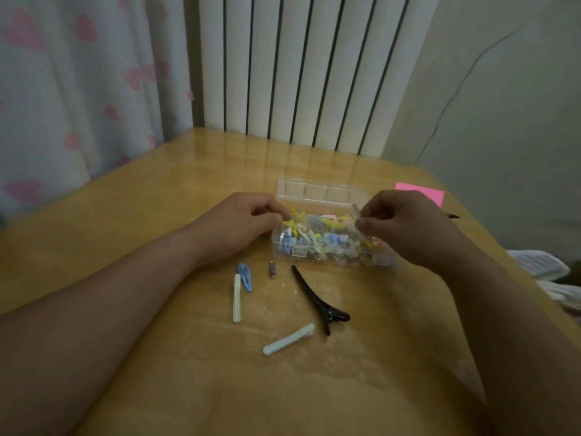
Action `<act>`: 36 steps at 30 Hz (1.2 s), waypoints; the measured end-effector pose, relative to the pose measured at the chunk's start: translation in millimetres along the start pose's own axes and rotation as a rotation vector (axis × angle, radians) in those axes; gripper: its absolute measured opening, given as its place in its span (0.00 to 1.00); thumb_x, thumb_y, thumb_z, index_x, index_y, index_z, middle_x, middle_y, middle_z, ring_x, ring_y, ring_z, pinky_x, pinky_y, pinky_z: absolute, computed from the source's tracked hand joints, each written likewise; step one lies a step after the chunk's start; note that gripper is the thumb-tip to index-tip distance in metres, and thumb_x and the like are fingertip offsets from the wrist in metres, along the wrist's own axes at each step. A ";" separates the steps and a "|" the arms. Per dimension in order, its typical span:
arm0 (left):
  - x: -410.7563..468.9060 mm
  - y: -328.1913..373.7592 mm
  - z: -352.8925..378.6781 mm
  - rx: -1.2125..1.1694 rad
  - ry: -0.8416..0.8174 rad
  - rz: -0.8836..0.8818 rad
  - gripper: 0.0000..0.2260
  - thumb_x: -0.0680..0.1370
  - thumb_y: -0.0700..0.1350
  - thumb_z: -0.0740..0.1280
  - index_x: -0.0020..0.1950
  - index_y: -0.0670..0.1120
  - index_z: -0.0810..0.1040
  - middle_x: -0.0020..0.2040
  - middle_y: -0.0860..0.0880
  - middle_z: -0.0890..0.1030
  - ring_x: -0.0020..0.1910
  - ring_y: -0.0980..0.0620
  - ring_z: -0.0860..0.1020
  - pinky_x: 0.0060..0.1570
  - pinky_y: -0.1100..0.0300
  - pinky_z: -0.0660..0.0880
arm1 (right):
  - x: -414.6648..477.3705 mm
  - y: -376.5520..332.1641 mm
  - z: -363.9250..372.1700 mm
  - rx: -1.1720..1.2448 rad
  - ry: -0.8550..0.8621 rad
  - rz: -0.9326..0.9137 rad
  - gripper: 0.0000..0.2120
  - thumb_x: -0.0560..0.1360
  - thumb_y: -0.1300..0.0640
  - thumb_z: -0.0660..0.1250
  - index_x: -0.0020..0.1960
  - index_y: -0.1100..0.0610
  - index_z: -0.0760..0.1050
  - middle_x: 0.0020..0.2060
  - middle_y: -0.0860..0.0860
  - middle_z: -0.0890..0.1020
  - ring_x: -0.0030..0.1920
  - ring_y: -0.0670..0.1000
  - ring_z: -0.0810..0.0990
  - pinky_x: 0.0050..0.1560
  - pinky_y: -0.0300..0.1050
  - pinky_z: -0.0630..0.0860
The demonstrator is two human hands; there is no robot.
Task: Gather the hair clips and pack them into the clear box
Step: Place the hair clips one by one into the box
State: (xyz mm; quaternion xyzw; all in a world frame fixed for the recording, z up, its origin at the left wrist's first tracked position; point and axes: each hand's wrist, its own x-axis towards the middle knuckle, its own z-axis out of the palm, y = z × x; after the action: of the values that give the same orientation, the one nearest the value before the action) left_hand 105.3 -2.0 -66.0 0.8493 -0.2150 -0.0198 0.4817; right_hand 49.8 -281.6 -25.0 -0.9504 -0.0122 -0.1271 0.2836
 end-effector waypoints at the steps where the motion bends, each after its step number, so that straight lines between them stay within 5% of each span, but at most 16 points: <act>1: -0.5 1.0 0.0 0.002 0.000 0.002 0.09 0.83 0.46 0.68 0.55 0.56 0.86 0.58 0.53 0.86 0.59 0.56 0.82 0.64 0.57 0.77 | -0.2 -0.4 2.8 -0.044 -0.043 -0.003 0.03 0.78 0.51 0.75 0.50 0.49 0.82 0.43 0.45 0.84 0.45 0.45 0.83 0.43 0.41 0.78; 7: -1.5 2.7 0.6 0.003 0.009 -0.004 0.09 0.83 0.44 0.67 0.56 0.55 0.86 0.57 0.54 0.86 0.56 0.58 0.82 0.61 0.62 0.77 | -0.5 -2.3 9.5 -0.135 -0.057 0.037 0.04 0.78 0.50 0.75 0.49 0.49 0.83 0.42 0.45 0.84 0.40 0.47 0.84 0.43 0.48 0.84; 14: -0.5 1.4 0.5 0.006 0.007 0.007 0.09 0.83 0.45 0.67 0.56 0.56 0.86 0.58 0.54 0.85 0.58 0.58 0.82 0.65 0.54 0.78 | -1.0 -5.6 14.4 -0.195 -0.046 0.073 0.05 0.77 0.48 0.75 0.48 0.48 0.82 0.41 0.45 0.84 0.38 0.47 0.84 0.43 0.53 0.86; 36: -1.4 0.9 -0.3 0.016 0.002 0.004 0.08 0.83 0.47 0.68 0.55 0.57 0.86 0.56 0.51 0.86 0.56 0.55 0.83 0.64 0.50 0.79 | -3.0 -11.4 20.1 -0.280 0.019 0.047 0.13 0.81 0.41 0.68 0.52 0.50 0.83 0.41 0.45 0.83 0.40 0.47 0.82 0.46 0.54 0.85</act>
State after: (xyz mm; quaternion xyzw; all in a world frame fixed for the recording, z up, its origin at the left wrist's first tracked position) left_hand 103.8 -1.7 -65.4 0.8527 -0.2163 -0.0161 0.4752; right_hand 50.5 -260.9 -35.8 -0.9794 0.0304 -0.1300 0.1514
